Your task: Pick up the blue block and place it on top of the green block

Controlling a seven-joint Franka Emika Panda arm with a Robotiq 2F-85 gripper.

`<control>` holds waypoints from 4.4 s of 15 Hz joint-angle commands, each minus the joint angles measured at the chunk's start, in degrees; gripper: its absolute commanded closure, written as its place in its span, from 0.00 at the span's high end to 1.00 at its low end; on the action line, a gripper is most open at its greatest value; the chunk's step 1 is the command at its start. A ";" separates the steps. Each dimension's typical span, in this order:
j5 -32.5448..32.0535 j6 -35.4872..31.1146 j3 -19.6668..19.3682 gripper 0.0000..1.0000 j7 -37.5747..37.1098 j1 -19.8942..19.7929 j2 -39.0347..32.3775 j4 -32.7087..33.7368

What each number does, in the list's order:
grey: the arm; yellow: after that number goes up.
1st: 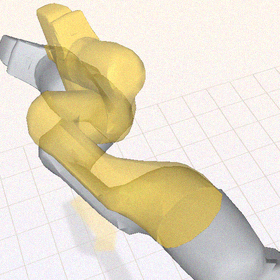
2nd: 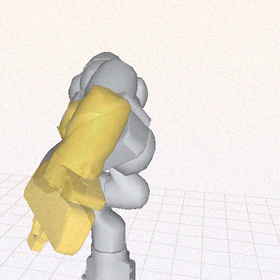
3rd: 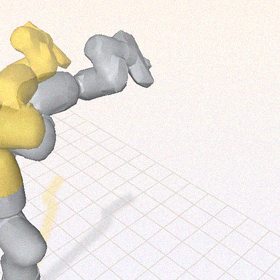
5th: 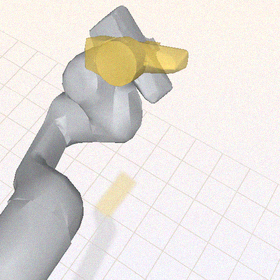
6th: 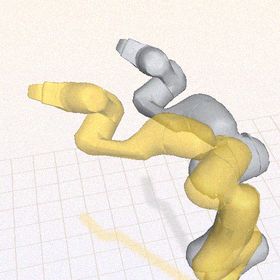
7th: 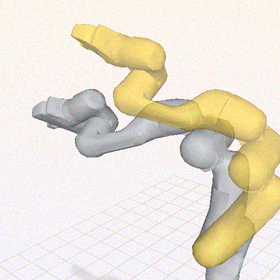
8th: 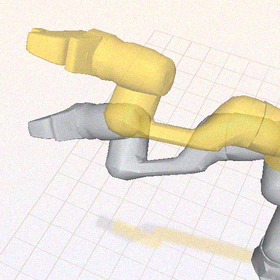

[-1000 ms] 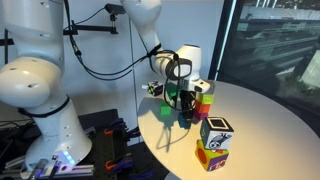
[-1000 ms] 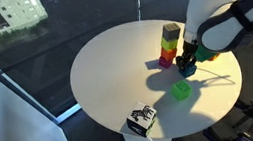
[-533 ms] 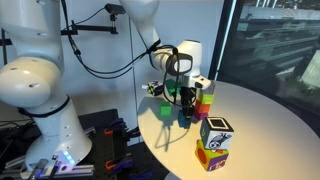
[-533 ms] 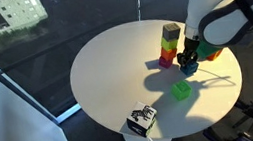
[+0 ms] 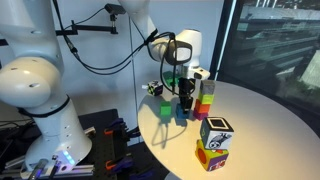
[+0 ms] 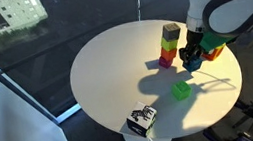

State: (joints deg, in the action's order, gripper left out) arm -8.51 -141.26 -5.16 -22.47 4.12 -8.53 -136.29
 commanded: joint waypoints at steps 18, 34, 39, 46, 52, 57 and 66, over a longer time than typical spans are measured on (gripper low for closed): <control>-7.26 2.79 7.99 0.31 -7.98 2.85 6.38 -4.60; -5.24 2.25 10.16 0.31 -9.94 4.15 5.44 -4.85; -4.61 2.00 10.24 0.31 -9.74 4.06 5.13 -4.85; -3.32 1.93 10.24 0.81 -8.93 3.93 5.08 -5.12; -0.72 2.60 10.13 1.00 -7.50 3.57 6.36 -5.33; 4.36 3.06 9.93 1.00 -3.73 2.73 8.50 -5.26; 6.50 13.06 8.27 1.00 3.98 -0.51 15.28 -5.22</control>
State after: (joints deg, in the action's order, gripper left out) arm -2.85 -133.18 3.72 -22.24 4.79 2.70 -140.91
